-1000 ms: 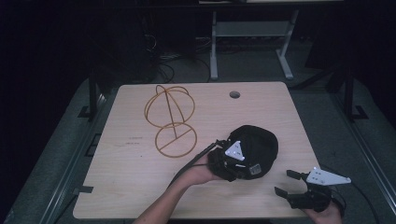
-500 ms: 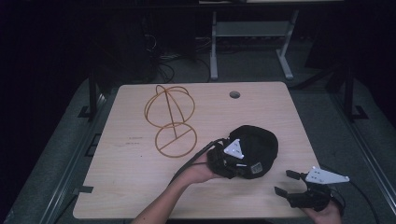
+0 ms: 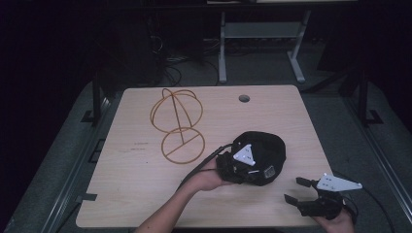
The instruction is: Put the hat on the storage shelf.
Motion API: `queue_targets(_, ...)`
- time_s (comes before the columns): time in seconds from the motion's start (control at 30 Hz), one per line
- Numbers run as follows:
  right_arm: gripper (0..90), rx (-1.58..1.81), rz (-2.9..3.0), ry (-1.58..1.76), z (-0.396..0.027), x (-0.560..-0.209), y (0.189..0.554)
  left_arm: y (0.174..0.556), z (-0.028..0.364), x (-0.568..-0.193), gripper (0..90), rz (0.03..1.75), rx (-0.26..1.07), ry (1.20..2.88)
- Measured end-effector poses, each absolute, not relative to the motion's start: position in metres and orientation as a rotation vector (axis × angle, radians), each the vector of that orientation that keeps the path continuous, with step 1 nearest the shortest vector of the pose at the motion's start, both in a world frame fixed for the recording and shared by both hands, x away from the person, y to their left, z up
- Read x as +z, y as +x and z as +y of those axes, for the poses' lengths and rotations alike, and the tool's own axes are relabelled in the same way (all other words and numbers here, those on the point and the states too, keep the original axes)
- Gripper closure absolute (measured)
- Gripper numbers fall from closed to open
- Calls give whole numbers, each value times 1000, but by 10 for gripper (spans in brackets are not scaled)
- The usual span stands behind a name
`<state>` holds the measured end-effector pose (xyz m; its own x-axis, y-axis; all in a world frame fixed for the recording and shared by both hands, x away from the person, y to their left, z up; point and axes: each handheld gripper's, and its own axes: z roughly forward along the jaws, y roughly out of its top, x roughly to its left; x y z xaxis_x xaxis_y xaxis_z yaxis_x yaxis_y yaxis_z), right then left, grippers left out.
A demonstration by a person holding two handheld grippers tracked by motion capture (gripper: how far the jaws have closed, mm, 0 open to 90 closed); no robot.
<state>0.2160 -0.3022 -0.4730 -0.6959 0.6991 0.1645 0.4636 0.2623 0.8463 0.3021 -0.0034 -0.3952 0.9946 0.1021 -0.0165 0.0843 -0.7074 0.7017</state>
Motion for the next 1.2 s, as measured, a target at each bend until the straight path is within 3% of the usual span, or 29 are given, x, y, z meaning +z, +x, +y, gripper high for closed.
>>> queue_targets(0.53,178,1465,2240,1008,-294,-462,213,307,7,-351,799,182,30,2235)
queue_targets(1.2,182,1568,2105,863,-268,-415,210,307,13,-300,798,168,-40,2116)
